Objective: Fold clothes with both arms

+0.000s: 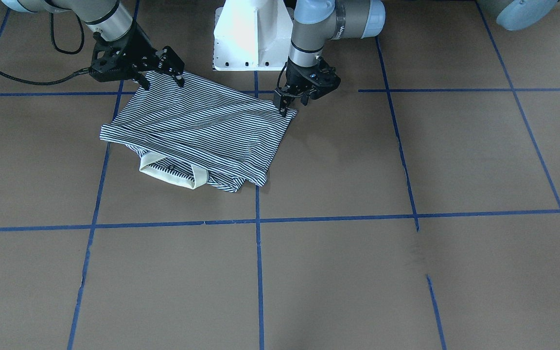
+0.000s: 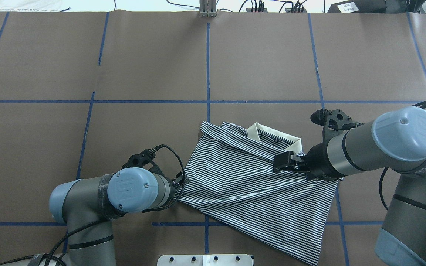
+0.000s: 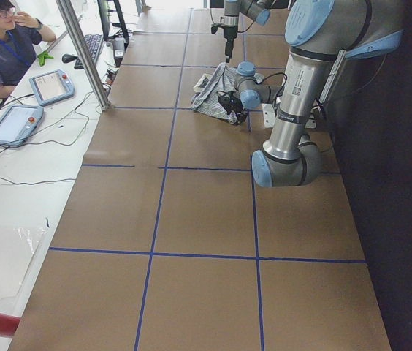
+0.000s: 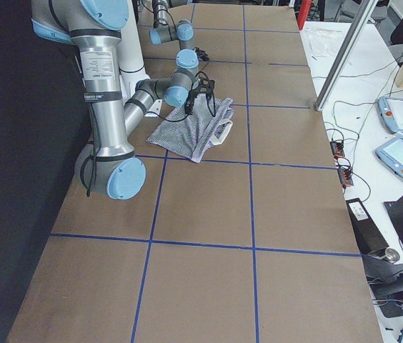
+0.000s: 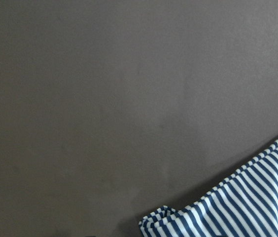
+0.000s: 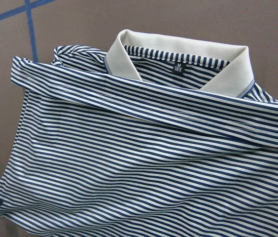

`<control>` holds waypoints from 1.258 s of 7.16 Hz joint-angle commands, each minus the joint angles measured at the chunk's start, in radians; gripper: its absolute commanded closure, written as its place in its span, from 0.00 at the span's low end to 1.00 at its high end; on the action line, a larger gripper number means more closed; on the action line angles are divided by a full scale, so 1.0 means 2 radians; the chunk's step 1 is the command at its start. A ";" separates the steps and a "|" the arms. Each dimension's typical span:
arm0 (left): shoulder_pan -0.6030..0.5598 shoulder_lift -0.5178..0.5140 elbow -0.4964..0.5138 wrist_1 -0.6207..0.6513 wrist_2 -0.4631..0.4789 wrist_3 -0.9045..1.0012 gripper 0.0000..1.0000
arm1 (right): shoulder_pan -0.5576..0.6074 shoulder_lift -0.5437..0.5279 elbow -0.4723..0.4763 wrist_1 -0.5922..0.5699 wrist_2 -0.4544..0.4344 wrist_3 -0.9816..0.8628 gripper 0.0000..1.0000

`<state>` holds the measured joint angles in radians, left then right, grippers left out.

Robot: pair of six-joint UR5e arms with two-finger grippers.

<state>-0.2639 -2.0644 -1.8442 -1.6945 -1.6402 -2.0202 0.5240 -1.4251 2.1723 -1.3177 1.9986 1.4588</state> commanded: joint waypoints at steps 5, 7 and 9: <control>-0.002 -0.022 0.033 0.000 0.016 0.000 0.46 | 0.000 0.001 -0.008 0.000 0.000 0.000 0.00; -0.003 -0.019 0.026 0.000 0.016 0.009 1.00 | 0.000 0.002 -0.008 0.000 0.000 0.000 0.00; -0.010 -0.019 0.010 0.012 0.012 0.012 1.00 | 0.000 0.002 -0.008 0.000 0.000 0.001 0.00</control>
<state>-0.2758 -2.1037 -1.8029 -1.6869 -1.6124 -1.9991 0.5231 -1.4221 2.1568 -1.3177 1.9988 1.4598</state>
